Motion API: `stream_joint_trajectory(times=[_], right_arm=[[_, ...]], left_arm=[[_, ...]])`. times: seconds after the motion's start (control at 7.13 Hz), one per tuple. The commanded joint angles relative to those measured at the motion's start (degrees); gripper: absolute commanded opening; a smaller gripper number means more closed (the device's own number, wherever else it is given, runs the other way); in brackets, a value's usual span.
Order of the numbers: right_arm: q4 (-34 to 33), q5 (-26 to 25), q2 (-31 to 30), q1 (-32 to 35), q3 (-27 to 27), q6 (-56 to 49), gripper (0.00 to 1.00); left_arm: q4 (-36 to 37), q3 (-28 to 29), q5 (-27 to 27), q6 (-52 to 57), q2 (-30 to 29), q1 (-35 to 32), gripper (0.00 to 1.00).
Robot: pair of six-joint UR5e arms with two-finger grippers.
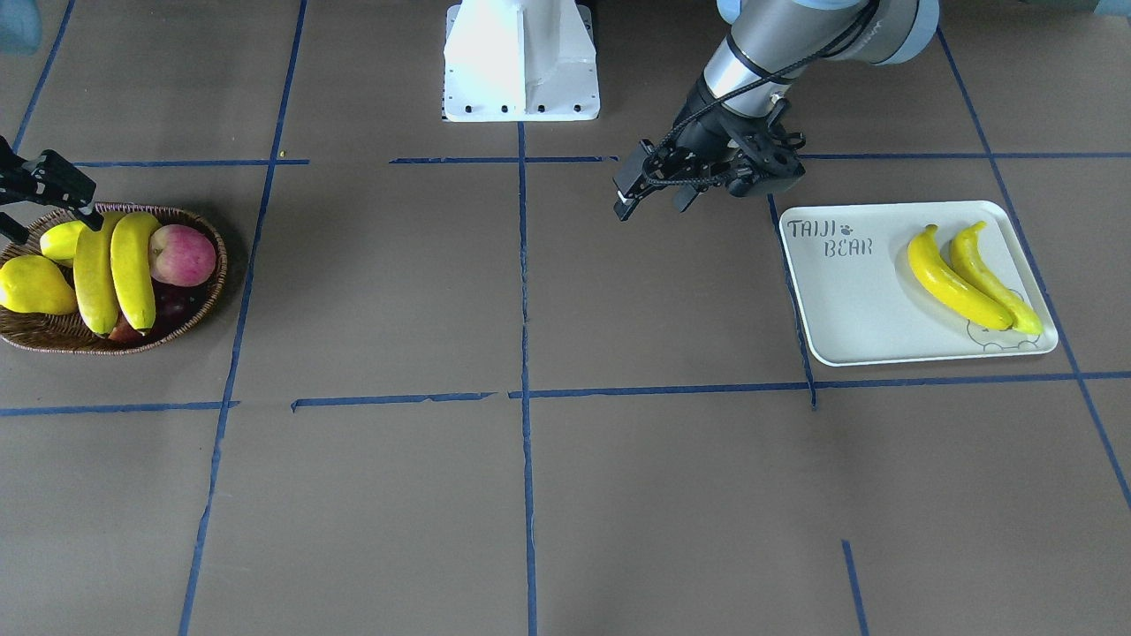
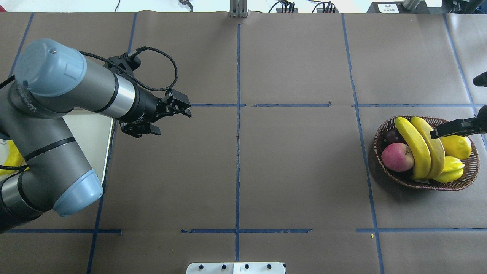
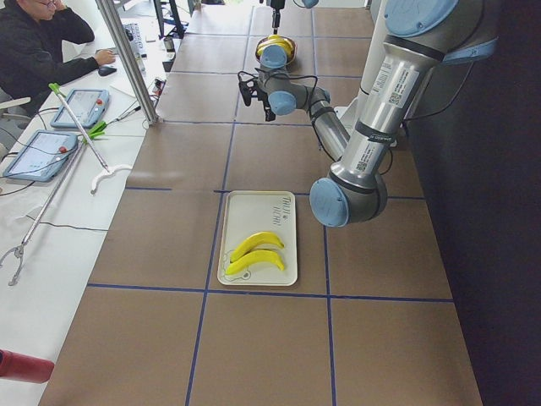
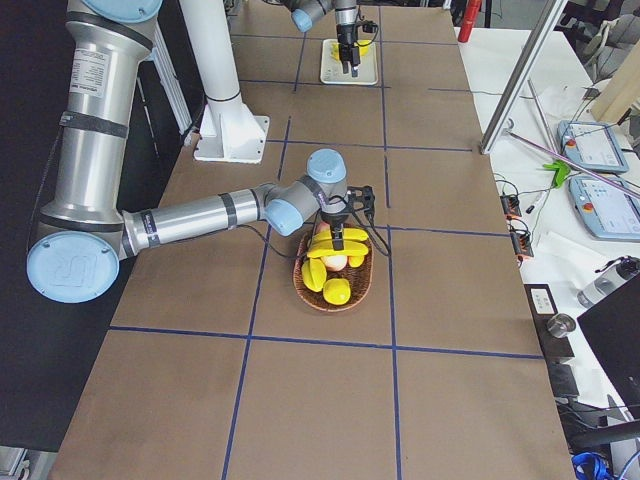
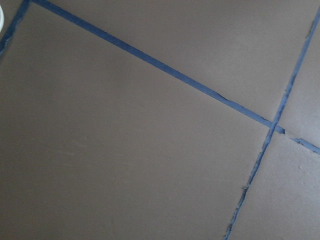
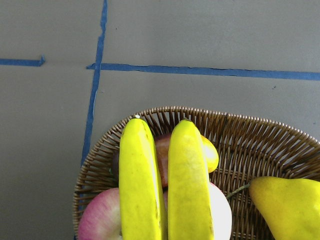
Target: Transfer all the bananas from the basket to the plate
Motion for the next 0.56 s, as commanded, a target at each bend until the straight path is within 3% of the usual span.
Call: stream_joint_trajectory(times=[0.0,0.28,0.42], right_arm=[[6.2,0.5,-0.8,-0.2,-2.3,5.8,1.0],[6.2,1.5,-3.2,-0.9,-2.8,5.5,0.97],[6.2,1.4,-4.0,-2.2,-2.8,5.1,0.86]], left_arm=[[-5.5,1.0,0.0,-1.8,0.5,0.1,1.0],[-6.0,1.8,0.0,-1.8,0.5,0.1,1.0],[-6.0,1.8,0.0,-1.8,0.5,0.1,1.0]])
